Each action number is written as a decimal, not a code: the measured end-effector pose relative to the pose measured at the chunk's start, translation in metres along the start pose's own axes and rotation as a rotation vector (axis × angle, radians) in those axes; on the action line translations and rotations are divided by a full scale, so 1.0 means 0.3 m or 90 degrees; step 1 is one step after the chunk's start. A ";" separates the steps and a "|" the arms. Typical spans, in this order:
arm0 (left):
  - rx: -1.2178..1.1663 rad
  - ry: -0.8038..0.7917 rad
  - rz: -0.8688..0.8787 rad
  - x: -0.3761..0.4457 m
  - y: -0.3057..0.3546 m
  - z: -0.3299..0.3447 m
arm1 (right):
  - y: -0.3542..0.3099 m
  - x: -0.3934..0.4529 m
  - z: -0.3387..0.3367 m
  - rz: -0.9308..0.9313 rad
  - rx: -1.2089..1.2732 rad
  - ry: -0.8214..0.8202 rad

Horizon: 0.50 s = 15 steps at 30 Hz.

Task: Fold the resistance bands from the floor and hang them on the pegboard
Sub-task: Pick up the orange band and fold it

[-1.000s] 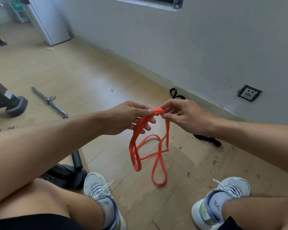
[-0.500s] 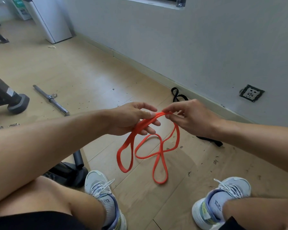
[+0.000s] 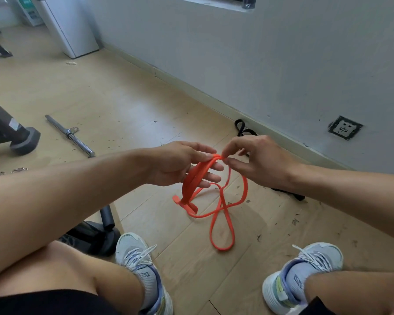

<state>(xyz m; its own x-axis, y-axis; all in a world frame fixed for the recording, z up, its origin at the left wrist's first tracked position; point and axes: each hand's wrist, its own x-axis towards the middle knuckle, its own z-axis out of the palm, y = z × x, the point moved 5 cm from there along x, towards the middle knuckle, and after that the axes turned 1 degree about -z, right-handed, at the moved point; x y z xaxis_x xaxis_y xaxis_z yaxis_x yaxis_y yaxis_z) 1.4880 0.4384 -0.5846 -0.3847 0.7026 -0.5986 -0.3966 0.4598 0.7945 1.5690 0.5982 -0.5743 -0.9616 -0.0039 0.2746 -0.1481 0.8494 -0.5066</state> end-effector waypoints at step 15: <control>0.210 -0.002 0.108 -0.017 0.020 0.030 | 0.027 0.001 0.022 0.119 0.145 -0.163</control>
<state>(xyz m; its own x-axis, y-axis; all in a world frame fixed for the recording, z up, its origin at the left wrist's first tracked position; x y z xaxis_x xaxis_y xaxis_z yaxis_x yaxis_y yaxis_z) 1.4953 0.4424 -0.5758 -0.4187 0.7854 -0.4558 -0.0377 0.4865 0.8729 1.5661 0.6016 -0.5839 -0.9992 -0.0167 -0.0374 0.0146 0.7088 -0.7053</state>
